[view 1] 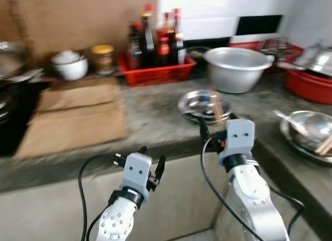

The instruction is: Kitchen organization

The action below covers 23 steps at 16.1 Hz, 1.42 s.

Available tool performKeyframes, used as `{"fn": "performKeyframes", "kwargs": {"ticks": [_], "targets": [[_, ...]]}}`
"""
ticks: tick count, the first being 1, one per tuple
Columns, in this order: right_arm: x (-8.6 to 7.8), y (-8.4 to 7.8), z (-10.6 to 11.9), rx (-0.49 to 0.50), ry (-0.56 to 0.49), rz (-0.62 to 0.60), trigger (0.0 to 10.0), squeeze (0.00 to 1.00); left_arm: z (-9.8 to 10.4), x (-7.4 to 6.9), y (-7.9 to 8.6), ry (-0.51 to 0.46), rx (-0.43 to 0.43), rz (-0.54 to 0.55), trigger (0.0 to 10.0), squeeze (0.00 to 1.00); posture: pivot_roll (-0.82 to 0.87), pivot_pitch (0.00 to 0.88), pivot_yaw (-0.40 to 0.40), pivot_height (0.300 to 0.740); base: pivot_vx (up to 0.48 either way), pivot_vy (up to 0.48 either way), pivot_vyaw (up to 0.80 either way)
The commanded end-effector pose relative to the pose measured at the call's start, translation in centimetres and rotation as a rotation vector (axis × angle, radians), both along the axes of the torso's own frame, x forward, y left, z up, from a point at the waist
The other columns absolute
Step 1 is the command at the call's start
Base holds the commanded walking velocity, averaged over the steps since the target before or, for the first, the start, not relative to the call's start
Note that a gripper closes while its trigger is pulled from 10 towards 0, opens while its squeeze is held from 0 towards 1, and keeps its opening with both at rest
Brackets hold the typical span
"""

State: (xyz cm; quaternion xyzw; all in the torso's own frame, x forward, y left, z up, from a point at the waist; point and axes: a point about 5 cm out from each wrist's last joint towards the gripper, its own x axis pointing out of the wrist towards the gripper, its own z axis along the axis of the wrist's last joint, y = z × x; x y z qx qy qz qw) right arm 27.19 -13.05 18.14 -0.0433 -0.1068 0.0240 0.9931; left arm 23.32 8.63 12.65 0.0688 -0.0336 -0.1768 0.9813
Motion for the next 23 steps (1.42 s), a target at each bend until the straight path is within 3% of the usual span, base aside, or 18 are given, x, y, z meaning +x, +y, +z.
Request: {"fn": "performKeyframes", "kwargs": {"ticks": [1, 2, 10, 15, 23], "targets": [[0.2, -0.6, 0.1, -0.009, -0.005, -0.029, 10.0, 0.12, 0.1, 0.0, -0.6, 0.005, -0.011, -0.015, 10.0, 0.00, 0.07, 0.000, -0.028, 0.740, 0.000, 0.000, 0.00], [0.3, -0.7, 0.1, -0.008, -0.004, -0.030, 10.0, 0.00, 0.1, 0.0, -0.6, 0.007, -0.012, -0.016, 10.0, 0.00, 0.07, 0.000, -0.028, 0.740, 0.000, 0.000, 0.00], [1.7, -0.3, 0.4, 0.055, 0.011, 0.003, 10.0, 0.00, 0.7, -0.8, -2.1, -0.005, -0.123, -0.137, 10.0, 0.00, 0.07, 0.000, -0.027, 0.740, 0.000, 0.000, 0.00], [3.5, 0.5, -1.2, 0.030, 0.118, 0.048, 10.0, 0.00, 0.8, -1.2, -2.4, -0.014, -0.151, -0.180, 10.0, 0.00, 0.08, 0.000, -0.038, 0.740, 0.000, 0.000, 0.00], [4.2, -0.2, -1.9, 0.012, 0.146, 0.040, 10.0, 0.00, 0.9, -1.4, -2.7, -0.020, -0.165, -0.200, 10.0, 0.00, 0.08, 0.000, -0.045, 0.740, 0.000, 0.000, 0.00]]}}
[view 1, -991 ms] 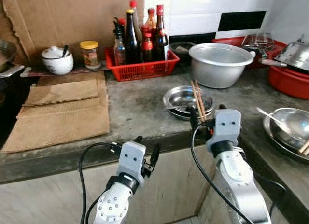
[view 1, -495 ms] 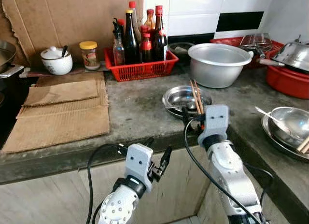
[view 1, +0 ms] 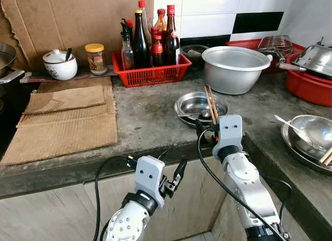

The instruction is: Kitchen organization

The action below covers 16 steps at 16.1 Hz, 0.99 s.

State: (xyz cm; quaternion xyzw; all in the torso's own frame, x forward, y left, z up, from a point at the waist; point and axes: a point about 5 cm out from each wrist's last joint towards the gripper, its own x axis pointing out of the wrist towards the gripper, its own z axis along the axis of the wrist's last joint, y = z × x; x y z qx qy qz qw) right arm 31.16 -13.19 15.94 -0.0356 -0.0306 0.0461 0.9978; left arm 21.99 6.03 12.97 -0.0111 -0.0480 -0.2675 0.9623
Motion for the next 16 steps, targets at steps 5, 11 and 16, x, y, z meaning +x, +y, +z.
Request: {"fn": "performKeyframes", "kwargs": {"ticks": [5, 11, 16], "targets": [[0.11, -0.37, -0.34, 0.001, 0.010, -0.012, 10.0, 0.00, 0.81, -0.16, -0.15, -0.044, -0.019, -0.015, 10.0, 0.00, 0.08, 0.000, -0.043, 0.740, 0.000, 0.000, 0.00], [0.10, -0.83, -0.40, 0.001, 0.013, -0.026, 0.9, 0.00, 0.82, -0.10, -0.22, -0.046, -0.018, -0.020, 10.0, 0.00, 0.07, 0.000, -0.040, 0.740, 0.000, 0.000, 0.00], [0.05, -0.98, -0.30, 0.002, 0.011, -0.031, 0.0, 0.00, 0.84, -0.02, -0.18, -0.046, -0.016, -0.011, 10.0, 0.00, 0.07, 0.000, -0.038, 0.740, 0.000, 0.000, 0.00]]}}
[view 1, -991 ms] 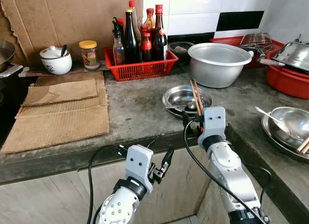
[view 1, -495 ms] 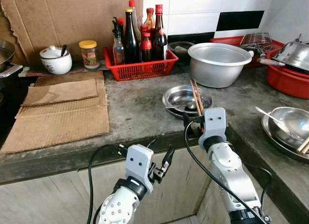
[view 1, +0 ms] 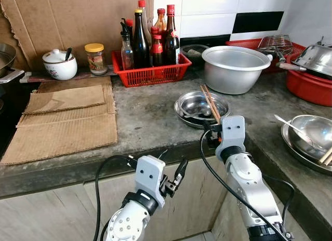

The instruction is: Kitchen organization

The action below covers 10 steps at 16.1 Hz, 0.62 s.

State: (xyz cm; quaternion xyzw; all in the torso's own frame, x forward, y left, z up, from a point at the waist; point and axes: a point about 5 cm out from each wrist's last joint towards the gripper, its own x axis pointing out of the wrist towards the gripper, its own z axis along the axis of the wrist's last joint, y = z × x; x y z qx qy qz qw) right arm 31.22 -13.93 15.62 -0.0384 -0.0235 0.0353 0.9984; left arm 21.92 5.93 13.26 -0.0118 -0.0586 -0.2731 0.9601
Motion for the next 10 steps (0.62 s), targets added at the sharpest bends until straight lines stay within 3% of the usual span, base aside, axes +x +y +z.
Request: {"fn": "performKeyframes", "kwargs": {"ticks": [1, 2, 6, 7, 8, 10], "targets": [[-0.06, -0.20, 0.00, 0.008, -0.002, -0.008, 4.6, 0.00, 0.50, 0.02, -0.06, -0.025, -0.009, 0.001, 10.0, 0.00, 0.07, 0.000, -0.038, 0.740, 0.000, 0.000, 0.00], [-0.07, -0.18, 0.00, 0.008, -0.001, -0.007, 10.0, 0.00, 0.50, 0.04, -0.05, -0.025, -0.008, 0.002, 10.0, 0.00, 0.07, 0.000, -0.040, 0.740, 0.000, 0.000, 0.00], [0.01, -0.37, 0.18, 0.002, -0.007, -0.011, 10.0, 0.00, 0.54, 0.16, -0.02, -0.028, -0.004, 0.006, 10.0, 0.00, 0.07, 0.000, -0.039, 0.740, 0.000, 0.000, 0.00], [0.02, -0.39, 0.21, 0.002, -0.009, -0.011, 1.6, 0.00, 0.54, 0.16, -0.03, -0.028, -0.004, 0.005, 10.0, 0.00, 0.07, 0.000, -0.039, 0.740, 0.000, 0.000, 0.00], [0.04, -0.42, 0.30, 0.003, -0.013, -0.013, 0.0, 0.00, 0.53, 0.17, -0.04, -0.029, -0.003, 0.005, 10.0, 0.00, 0.07, 0.000, -0.037, 0.740, 0.000, 0.000, 0.00], [0.06, -0.45, 0.43, 0.006, -0.019, -0.017, 0.0, 0.00, 0.54, 0.18, -0.03, -0.029, -0.004, 0.007, 10.0, 0.00, 0.07, 0.000, -0.040, 0.740, 0.000, 0.000, 0.00]]}}
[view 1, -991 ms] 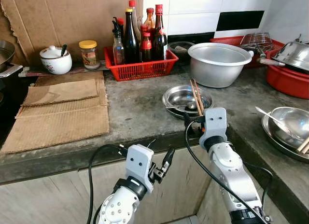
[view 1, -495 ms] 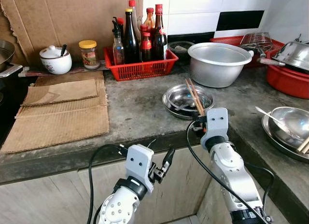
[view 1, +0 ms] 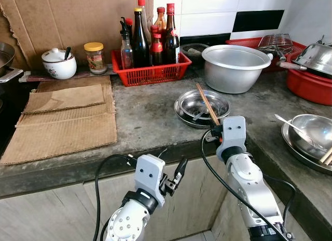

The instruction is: Kitchen organization

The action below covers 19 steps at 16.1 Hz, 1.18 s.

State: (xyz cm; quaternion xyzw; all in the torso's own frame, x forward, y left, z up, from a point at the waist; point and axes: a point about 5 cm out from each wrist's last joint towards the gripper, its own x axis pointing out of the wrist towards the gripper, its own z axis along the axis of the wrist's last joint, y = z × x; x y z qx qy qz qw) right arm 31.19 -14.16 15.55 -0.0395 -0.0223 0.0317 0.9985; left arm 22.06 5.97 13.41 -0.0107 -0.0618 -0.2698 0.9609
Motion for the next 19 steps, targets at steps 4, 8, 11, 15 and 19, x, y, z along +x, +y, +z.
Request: {"fn": "performKeyframes", "kwargs": {"ticks": [4, 8, 11, 15, 19], "targets": [[0.1, -0.1, 0.8, 0.011, -0.030, -0.011, 0.0, 0.00, 0.5, 0.2, 0.0, -0.026, 0.000, 0.005, 10.0, 0.00, 0.07, 0.000, -0.038, 0.740, 0.000, 0.000, 0.00], [-0.3, 0.3, 2.4, 0.066, -0.116, -0.021, 0.0, 0.00, 0.6, 0.2, -0.1, -0.028, -0.006, 0.002, 10.0, 0.00, 0.07, 0.000, -0.038, 0.740, 0.000, 0.000, 0.00], [-1.1, 0.3, 4.3, 0.094, -0.210, -0.049, 0.0, 0.00, 0.6, 0.2, -0.1, -0.032, -0.007, 0.000, 10.0, 0.00, 0.07, 0.000, -0.036, 0.740, 0.000, 0.000, 0.00], [-3.0, 0.2, 4.8, 0.091, -0.247, -0.079, 0.0, 0.00, 0.8, 0.2, -0.2, -0.043, -0.008, -0.004, 10.0, 0.00, 0.07, 0.000, -0.039, 0.740, 0.000, 0.000, 0.00], [-4.9, 0.3, 4.1, 0.088, -0.231, -0.096, 0.4, 0.00, 1.0, -0.1, -0.3, -0.069, -0.003, -0.033, 10.0, 0.00, 0.06, 0.000, -0.037, 0.740, 0.000, 0.000, 0.00]]}}
